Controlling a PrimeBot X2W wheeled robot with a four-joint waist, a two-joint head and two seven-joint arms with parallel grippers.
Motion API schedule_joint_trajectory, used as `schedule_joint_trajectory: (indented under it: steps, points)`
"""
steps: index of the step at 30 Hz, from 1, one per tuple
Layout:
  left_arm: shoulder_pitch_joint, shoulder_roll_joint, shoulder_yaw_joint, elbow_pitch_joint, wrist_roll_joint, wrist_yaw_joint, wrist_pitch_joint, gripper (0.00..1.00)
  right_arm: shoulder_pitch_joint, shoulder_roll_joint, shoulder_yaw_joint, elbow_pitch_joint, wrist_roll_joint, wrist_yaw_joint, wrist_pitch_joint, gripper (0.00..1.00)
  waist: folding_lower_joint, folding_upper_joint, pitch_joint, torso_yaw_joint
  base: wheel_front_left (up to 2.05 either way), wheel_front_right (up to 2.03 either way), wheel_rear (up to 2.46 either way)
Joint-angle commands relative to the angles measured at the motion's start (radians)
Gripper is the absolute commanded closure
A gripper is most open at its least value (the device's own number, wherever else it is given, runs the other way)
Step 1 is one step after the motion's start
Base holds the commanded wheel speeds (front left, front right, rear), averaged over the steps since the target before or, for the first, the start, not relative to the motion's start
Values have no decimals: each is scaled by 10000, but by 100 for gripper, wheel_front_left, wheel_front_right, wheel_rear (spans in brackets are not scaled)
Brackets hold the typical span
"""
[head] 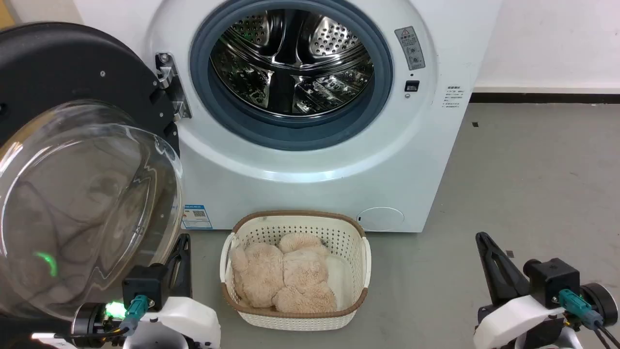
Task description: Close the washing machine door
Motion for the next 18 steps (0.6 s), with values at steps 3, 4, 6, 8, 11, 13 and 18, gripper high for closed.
schedule_joint_trajectory:
  steps: [3, 4, 6, 8, 11, 13, 18]
  points:
    - [83, 8, -1, -37, 28, -43, 3, 100, 93, 43, -1, -41, -78, 8, 7, 100, 0, 0, 0, 0, 0, 0, 0]
    - [83, 8, -1, -37, 28, -43, 3, 100, 93, 43, -1, -41, -78, 8, 7, 100, 0, 0, 0, 0, 0, 0, 0]
    - [83, 8, -1, -37, 28, -43, 3, 100, 93, 43, -1, -41, -78, 8, 7, 100, 0, 0, 0, 0, 0, 0, 0]
    - [83, 8, -1, -37, 28, -43, 3, 100, 93, 43, -1, -41, -78, 8, 7, 100, 0, 0, 0, 0, 0, 0, 0]
    - [83, 8, -1, -37, 28, -43, 3, 100, 93, 43, -1, -41, -78, 8, 7, 100, 0, 0, 0, 0, 0, 0, 0]
    - [83, 8, -1, -37, 28, -43, 3, 100, 93, 43, -1, -41, -78, 8, 7, 100, 0, 0, 0, 0, 0, 0, 0]
    - [83, 8, -1, -37, 28, -43, 3, 100, 93, 43, -1, -41, -78, 8, 7, 100, 0, 0, 0, 0, 0, 0, 0]
